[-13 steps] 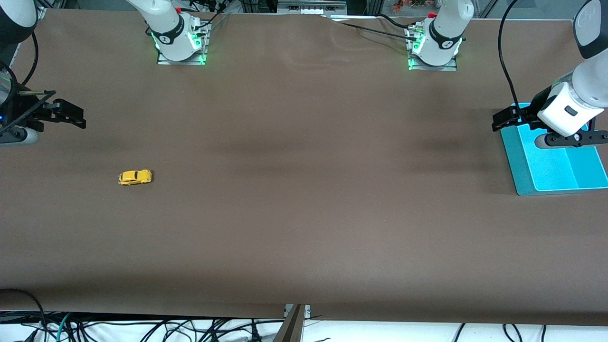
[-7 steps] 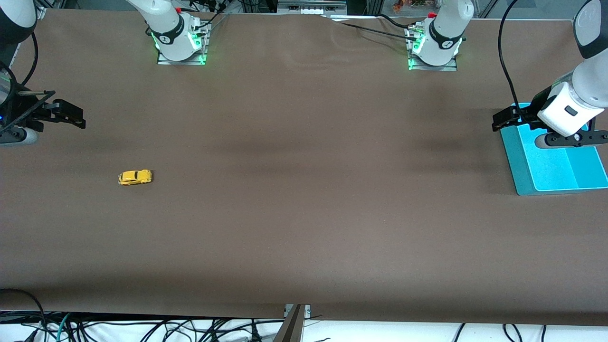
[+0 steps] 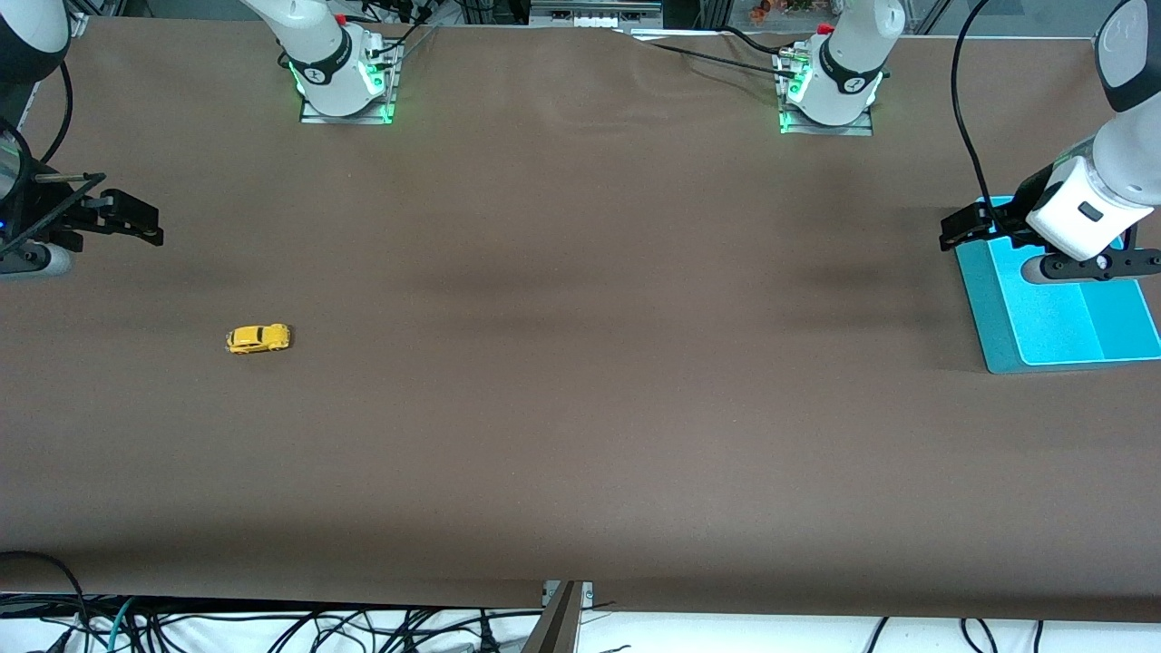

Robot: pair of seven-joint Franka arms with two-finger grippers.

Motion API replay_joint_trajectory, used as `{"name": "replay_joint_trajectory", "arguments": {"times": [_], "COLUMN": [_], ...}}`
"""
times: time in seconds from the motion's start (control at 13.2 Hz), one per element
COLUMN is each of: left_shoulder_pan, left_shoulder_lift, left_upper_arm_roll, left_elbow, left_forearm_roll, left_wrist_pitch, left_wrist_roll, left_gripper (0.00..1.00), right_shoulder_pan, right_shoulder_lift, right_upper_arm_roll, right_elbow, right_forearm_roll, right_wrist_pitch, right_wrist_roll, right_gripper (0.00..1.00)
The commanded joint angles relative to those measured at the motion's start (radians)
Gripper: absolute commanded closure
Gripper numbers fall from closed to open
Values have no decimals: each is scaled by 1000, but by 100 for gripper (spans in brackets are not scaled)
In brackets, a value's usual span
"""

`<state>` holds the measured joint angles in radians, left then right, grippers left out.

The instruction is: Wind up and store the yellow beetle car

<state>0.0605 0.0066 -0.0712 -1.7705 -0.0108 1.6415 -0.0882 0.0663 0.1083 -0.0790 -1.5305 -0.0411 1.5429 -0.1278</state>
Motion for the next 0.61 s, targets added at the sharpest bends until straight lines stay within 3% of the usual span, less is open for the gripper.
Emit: {"name": "replay_joint_trajectory", "arguments": {"times": [0.0,0.53], "left_shoulder_pan": [9,9], "left_shoulder_lift": [-10,-10], "left_upper_arm_roll": [-12,-12], "left_elbow": [10,10], "left_forearm_roll": [31,31], "left_wrist_pitch": [-17,-17], "left_wrist_roll": [-5,-5], "left_gripper": [0,0], "right_shoulder_pan": [-13,-3], "right_shoulder_lift": [-10,-1], "right_upper_arm_roll": [13,16], "right_elbow": [-7,-7], "right_forearm_roll": [-10,-8], "right_wrist_pitch": [-4,-4], "right_wrist_roll": [0,2], "right_gripper": [1,1]}}
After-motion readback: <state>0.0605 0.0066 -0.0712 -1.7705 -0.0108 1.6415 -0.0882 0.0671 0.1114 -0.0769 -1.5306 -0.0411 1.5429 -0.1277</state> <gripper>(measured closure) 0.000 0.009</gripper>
